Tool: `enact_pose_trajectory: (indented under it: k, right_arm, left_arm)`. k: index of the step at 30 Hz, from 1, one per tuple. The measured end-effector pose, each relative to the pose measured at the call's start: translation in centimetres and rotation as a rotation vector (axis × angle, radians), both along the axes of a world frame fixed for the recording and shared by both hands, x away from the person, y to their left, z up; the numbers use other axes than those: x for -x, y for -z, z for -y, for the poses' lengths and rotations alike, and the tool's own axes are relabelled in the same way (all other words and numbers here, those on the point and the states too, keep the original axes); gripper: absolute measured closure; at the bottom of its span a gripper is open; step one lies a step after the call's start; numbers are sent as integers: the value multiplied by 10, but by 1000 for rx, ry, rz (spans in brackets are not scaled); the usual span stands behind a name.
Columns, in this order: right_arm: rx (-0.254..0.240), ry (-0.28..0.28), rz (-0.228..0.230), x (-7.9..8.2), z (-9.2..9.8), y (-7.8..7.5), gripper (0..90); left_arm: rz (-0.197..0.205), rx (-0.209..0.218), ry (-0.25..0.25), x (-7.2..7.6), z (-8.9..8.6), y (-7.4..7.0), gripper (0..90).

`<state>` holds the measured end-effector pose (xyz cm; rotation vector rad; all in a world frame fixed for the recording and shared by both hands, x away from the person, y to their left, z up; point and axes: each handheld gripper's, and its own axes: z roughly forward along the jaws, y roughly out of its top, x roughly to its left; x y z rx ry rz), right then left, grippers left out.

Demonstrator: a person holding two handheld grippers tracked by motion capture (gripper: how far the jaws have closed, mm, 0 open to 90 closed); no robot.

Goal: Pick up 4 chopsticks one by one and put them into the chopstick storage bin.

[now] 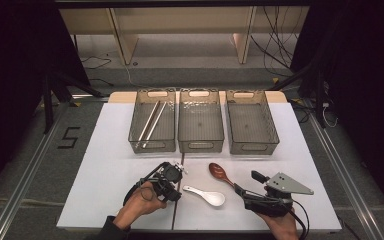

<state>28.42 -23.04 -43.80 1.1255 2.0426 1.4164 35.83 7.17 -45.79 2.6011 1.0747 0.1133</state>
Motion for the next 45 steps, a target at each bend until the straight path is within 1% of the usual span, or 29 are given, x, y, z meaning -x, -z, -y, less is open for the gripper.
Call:
enact_pose_trajectory:
  k: [1, 2, 3, 5, 8, 9, 10, 11, 12, 13, 16, 19, 24, 25, 27, 30, 34, 38, 40, 45]
  right_arm:
    - [2, 0, 3, 0, 0, 0, 267]
    - [1, 0, 0, 0, 0, 0, 267]
    - [-1, 1, -1, 0, 0, 0, 267]
    - [-1, 2, -2, 0, 0, 0, 267]
    - [-1, 1, -1, 0, 0, 0, 267]
    - [0, 1, -1, 0, 0, 0, 267]
    - [0, 1, -3, 0, 0, 0, 267]
    - [1, 0, -3, 0, 0, 0, 267]
    - [2, 0, -2, 0, 0, 0, 267]
    - [1, 0, -2, 0, 0, 0, 267]
    - [-1, 1, -2, 0, 0, 0, 267]
    - [0, 1, -2, 0, 0, 0, 267]
    - [-2, 2, -2, 0, 0, 0, 267]
    - [-2, 3, -1, 0, 0, 0, 267]
    - [-2, 3, 1, 1, 0, 0, 267]
    - [-3, 5, 1, 0, 1, 0, 267]
    - [-4, 5, 2, 1, 1, -1, 267]
    - [-5, 5, 2, 0, 1, -1, 267]
    - [-3, 4, 1, 0, 1, 0, 267]
    - [-2, 3, 1, 0, 0, 0, 267]
  left_arm:
    - [-49, 14, 11, -1, 0, 2, 586]
    - [-51, 5, 20, 1, 2, 5, 565]
    - [-46, -2, 13, 2, 4, 4, 547]
    - [-42, -8, 15, 2, 7, 5, 510]
    - [-52, -16, 18, 2, 9, 5, 480]
    - [-53, -18, 12, 2, 11, 5, 477]
    - [-59, -31, 22, 1, 12, 4, 469]
    - [-58, -40, 19, 2, 14, 5, 459]
    - [-59, -63, 34, 1, 16, 4, 460]
    - [-60, -71, 32, 1, 18, 5, 462]
    - [-54, -89, 48, 2, 20, 4, 471]
    - [-45, -88, 65, 3, 21, 4, 511]
    - [-56, -87, 85, 0, 19, 3, 614]
    - [-54, -85, 84, -1, 18, 3, 648]
    - [-58, -76, 78, -2, 17, 3, 685]
    - [-55, -85, 82, -3, 16, 3, 724]
    - [-59, -81, 71, -5, 14, 3, 782]
    - [-52, -68, 47, -6, 10, 3, 826]
    - [-51, -54, 36, -6, 9, 3, 845]
    - [-54, -37, 27, -6, 7, 3, 848]
